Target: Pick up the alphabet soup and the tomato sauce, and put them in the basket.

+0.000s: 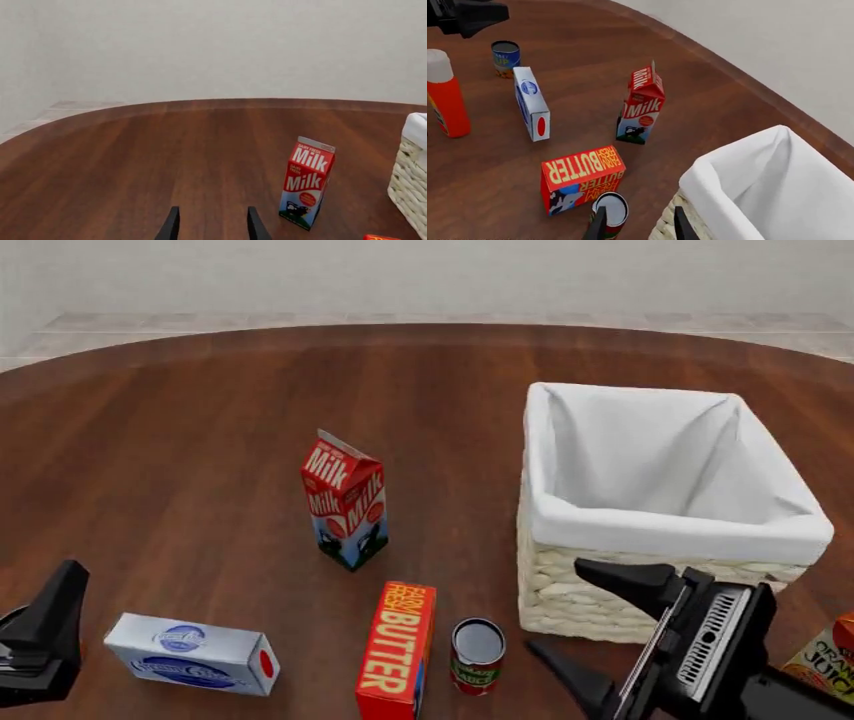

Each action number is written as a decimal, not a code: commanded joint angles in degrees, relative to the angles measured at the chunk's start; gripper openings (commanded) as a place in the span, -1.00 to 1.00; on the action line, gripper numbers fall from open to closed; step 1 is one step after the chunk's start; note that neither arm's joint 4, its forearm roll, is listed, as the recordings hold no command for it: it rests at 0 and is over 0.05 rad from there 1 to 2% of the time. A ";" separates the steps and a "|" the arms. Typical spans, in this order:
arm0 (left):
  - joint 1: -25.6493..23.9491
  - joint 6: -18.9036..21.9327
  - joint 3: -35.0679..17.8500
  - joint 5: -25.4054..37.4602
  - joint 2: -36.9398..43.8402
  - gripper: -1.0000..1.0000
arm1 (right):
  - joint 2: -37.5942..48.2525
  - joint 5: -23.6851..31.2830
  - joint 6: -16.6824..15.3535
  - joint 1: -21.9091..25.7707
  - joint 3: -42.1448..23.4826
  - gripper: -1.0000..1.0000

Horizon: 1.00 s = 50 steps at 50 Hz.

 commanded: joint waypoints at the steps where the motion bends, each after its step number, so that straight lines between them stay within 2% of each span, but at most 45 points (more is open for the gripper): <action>1: 0.06 -0.23 -0.03 -0.89 0.95 1.00 | 7.68 -4.24 -0.33 0.96 -0.65 1.00; 27: 0.16 -0.64 0.06 0.07 -0.04 1.00 | 17.79 -8.00 -0.95 3.56 -2.30 1.00; 50: 0.20 -0.81 0.03 0.15 0.00 1.00 | 22.87 -10.19 -0.79 4.69 -3.35 1.00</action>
